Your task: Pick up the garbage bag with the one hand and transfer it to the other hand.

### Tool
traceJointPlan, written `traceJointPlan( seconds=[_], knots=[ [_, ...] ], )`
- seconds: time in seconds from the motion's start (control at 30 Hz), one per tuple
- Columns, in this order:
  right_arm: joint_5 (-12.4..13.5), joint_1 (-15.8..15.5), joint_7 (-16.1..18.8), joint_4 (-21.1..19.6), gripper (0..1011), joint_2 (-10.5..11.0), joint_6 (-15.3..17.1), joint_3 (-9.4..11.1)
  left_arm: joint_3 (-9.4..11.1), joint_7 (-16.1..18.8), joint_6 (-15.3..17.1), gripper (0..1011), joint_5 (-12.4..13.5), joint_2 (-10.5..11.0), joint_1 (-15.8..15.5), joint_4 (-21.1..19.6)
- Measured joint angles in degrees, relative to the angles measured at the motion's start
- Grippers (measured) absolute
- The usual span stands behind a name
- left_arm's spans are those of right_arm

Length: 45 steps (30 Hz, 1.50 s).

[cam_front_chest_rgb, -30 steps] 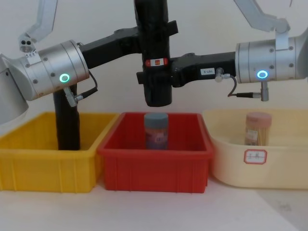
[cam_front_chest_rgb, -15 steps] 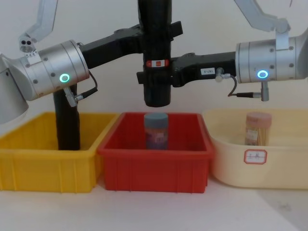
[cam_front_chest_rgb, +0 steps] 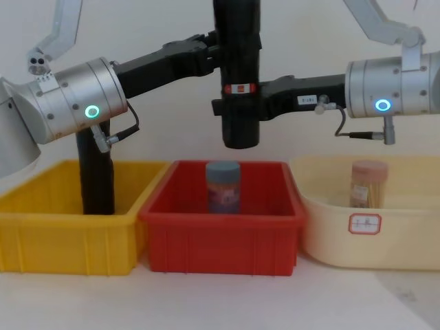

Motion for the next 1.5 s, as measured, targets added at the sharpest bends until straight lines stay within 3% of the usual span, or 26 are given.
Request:
traceJointPlan(
  seconds=[0.3, 0.7, 0.93, 1.27, 1.5],
  knots=[
    [-0.1, -0.6, -4.3, -0.5, 571, 0.7, 3.2, 1.8, 0.0, 0.0, 0.0, 1001, 0.0, 0.0, 0.0, 0.0],
    [0.6, -2.0, -10.5, -2.0, 571, 3.1, 7.7, 6.0, 0.0, 0.0, 0.0, 1001, 0.0, 0.0, 0.0, 0.0],
    [1.8, -5.0, -14.3, -5.7, 571, 5.9, 10.4, 9.3, 0.0, 0.0, 0.0, 1001, 0.0, 0.0, 0.0, 0.0],
    [3.9, -12.5, -20.4, -15.5, 571, 11.2, 14.3, 15.7, 0.0, 0.0, 0.0, 1001, 0.0, 0.0, 0.0, 0.0],
    [4.4, -15.2, -22.6, -18.8, 571, 13.1, 16.0, 18.0, 0.0, 0.0, 0.0, 1001, 0.0, 0.0, 0.0, 0.0]
  ],
)
